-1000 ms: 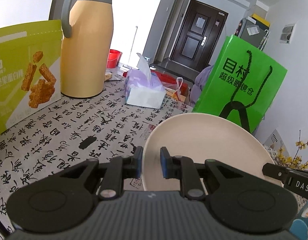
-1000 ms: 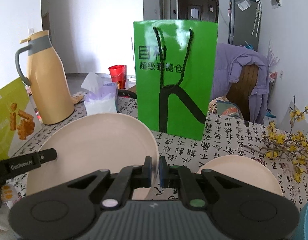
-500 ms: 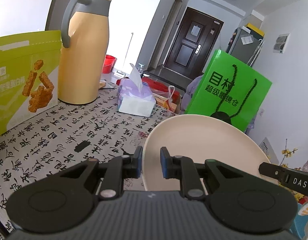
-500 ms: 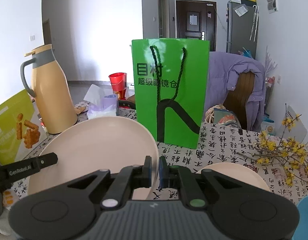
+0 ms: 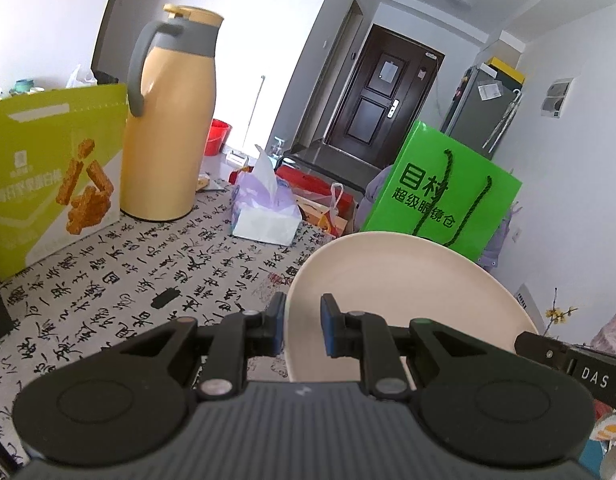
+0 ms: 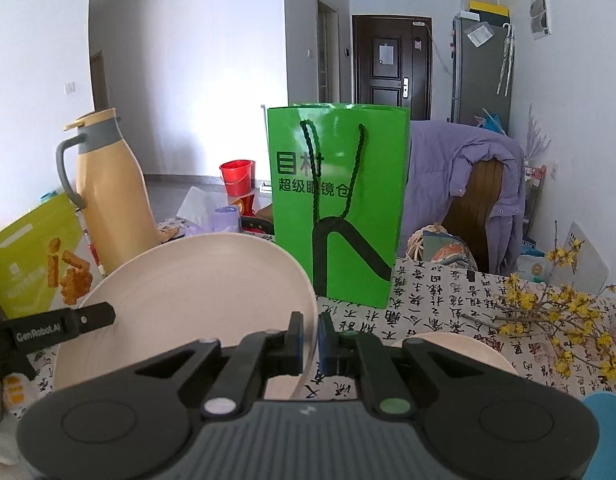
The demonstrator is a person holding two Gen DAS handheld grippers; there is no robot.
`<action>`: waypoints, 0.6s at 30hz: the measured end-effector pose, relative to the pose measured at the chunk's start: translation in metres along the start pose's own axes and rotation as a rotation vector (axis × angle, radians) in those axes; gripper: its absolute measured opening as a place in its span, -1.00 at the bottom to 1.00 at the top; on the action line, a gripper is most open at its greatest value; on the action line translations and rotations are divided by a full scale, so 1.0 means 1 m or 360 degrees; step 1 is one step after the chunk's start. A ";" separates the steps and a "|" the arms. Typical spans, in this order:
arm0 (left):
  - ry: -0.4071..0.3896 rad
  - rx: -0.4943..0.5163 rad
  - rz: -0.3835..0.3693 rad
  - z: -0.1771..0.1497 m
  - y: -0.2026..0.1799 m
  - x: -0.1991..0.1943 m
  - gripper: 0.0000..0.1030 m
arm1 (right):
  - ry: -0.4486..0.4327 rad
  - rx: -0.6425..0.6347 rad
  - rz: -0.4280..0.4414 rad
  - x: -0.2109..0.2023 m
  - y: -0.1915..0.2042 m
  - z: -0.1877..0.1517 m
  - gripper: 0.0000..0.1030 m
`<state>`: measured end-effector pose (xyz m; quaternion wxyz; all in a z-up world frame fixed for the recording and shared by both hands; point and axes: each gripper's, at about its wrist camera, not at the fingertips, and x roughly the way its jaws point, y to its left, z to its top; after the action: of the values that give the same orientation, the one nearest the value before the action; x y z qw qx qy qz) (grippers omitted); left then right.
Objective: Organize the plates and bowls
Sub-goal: 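Lift both gripped cream plates upright off the table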
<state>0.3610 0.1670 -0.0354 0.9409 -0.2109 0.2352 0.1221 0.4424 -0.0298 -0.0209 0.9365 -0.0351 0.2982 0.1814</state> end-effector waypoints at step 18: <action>-0.0055 -0.0002 -0.0016 -0.005 -0.007 -0.063 -0.64 | -0.0084 0.0015 0.0046 -0.062 0.001 -0.010 -0.86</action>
<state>0.3078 0.1501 -0.0057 0.9453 -0.2106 0.2177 0.1211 0.3899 -0.0507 0.0065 0.9414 -0.0216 0.2748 0.1943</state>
